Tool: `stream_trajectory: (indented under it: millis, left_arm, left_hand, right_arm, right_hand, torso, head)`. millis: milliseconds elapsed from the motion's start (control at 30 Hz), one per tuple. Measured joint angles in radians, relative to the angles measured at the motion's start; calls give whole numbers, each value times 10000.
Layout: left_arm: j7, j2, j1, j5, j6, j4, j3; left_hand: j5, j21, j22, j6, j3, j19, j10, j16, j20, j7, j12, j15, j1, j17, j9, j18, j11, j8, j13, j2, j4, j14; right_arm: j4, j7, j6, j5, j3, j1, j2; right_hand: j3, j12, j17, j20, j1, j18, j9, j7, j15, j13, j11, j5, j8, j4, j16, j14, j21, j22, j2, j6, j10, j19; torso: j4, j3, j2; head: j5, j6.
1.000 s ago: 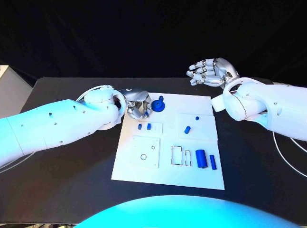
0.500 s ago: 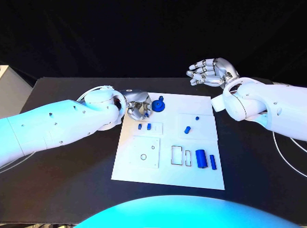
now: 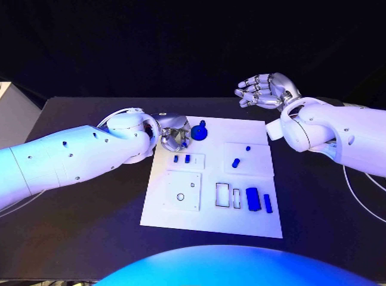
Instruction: Assemble the parts on the task board
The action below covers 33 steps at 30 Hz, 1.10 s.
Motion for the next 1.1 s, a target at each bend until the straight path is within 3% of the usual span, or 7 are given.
stream_trajectory:
  millis: [1100]
  left_arm:
    - [59, 107, -76, 38, 18, -160, 10]
  left_hand:
    - [0, 0, 9, 161, -55, 0, 142, 77, 0, -92, -28, 0, -31, 7, 33, 0, -70, -58, 49, -32, -54, 0]
  right_arm:
    - [-13, -9, 5, 0, -4, -21, -2]
  right_hand:
    - [0, 0, -32, 0, 0, 0, -18, 0, 0, -12, 0, 0, 0, 0, -39, 0, 0, -39, 0, 0, 0, 0]
  torso:
    - [2, 1, -1]
  head:
    - [-20, 0]
